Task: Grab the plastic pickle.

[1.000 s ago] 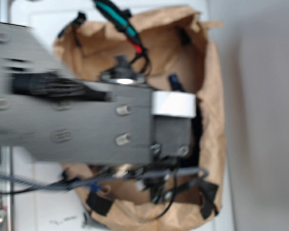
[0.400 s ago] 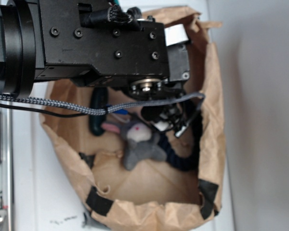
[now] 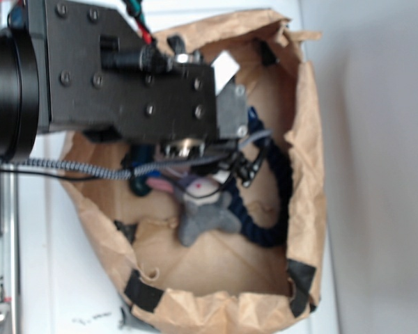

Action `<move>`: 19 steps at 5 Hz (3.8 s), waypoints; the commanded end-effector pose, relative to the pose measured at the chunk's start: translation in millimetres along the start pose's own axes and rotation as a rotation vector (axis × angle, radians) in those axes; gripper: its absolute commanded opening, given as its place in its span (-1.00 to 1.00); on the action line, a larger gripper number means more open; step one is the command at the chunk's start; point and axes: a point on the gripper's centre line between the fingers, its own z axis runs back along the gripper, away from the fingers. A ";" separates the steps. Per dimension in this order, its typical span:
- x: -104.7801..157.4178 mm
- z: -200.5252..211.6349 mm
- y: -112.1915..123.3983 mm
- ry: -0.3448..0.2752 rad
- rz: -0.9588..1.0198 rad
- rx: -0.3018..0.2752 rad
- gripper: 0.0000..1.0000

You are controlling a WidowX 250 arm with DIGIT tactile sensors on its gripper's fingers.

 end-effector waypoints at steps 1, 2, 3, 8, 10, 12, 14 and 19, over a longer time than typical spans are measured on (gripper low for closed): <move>3.8 2.7 -7.4 -0.053 -0.019 -0.048 1.00; 3.2 -1.0 1.1 -0.060 -0.005 -0.048 1.00; 2.7 4.7 9.8 -0.078 0.002 -0.031 1.00; -32.4 -31.7 48.8 -0.067 0.113 0.049 1.00; -29.6 -36.7 37.8 -0.037 0.136 0.022 1.00; -29.2 -35.5 17.5 -0.015 0.154 0.036 -1.00; -28.9 -34.5 18.6 -0.011 0.176 0.024 -1.00; -14.5 34.0 -9.4 -0.023 -0.128 -0.224 -1.00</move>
